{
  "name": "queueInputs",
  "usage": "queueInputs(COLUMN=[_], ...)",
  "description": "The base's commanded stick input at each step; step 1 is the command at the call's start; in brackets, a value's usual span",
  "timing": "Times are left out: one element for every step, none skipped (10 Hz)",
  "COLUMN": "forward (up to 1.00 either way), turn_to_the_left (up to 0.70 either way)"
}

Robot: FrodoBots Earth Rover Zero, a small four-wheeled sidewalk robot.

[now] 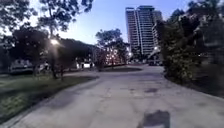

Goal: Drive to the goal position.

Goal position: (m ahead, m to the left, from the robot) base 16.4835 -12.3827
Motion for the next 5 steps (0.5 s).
queueInputs(forward=[0.70,0.70,0.70,0.70,0.70], turn_to_the_left=[0.00,-0.14,-0.35,-0.35,-0.35])
